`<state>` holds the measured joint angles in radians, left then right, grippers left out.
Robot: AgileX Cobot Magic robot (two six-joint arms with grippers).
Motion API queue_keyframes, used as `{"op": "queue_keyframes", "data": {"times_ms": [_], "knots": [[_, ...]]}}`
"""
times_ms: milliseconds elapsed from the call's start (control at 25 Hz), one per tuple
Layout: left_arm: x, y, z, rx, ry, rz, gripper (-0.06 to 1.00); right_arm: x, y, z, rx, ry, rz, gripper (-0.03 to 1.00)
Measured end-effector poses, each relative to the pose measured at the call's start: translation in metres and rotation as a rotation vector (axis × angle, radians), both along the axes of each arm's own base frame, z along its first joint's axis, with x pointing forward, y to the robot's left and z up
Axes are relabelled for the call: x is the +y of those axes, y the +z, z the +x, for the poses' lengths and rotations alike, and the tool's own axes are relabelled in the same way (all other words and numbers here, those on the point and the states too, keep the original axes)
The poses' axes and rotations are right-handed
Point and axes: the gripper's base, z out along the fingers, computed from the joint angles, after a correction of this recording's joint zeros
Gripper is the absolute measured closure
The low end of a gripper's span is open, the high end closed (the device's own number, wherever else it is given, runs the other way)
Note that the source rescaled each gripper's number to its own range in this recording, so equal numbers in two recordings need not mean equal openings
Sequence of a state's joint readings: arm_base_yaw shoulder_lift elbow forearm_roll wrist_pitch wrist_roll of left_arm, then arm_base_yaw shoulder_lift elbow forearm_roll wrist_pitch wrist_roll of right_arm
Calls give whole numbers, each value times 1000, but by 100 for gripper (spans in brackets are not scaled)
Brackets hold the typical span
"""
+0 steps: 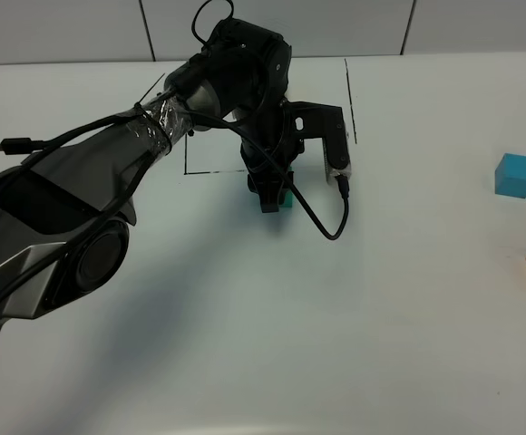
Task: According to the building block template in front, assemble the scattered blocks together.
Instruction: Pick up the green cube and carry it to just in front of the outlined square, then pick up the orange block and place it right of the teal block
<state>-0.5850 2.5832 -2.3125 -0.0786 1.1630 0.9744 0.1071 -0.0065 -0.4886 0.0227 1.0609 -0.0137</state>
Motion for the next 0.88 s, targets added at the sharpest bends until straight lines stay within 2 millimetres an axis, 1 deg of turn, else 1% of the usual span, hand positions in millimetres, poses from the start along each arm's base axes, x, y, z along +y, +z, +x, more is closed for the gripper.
{"op": "queue_keyframes", "data": {"times_ms": [440,480,520,560,640,680,760,840,880], "knots": [[-1,0,1,-11,1,-8,94,0,0,0,0,0,0,24],[-1,0,1,-15,2,-11,93,0,0,0,0,0,0,24],[-2,-1,3,-25,3,-17,89,0,0,0,0,0,0,24],[-3,-4,4,-34,4,-23,83,0,0,0,0,0,0,24],[-3,-11,5,-35,5,-23,68,0,0,0,0,0,0,24],[-3,-11,5,-39,4,-24,59,0,0,0,0,0,0,24],[-4,-11,6,-45,5,-28,44,0,0,0,0,0,0,24],[-4,-10,6,-51,5,-32,32,0,0,0,0,0,0,24],[-4,-10,6,-52,5,-33,28,0,0,0,0,0,0,24]]}}
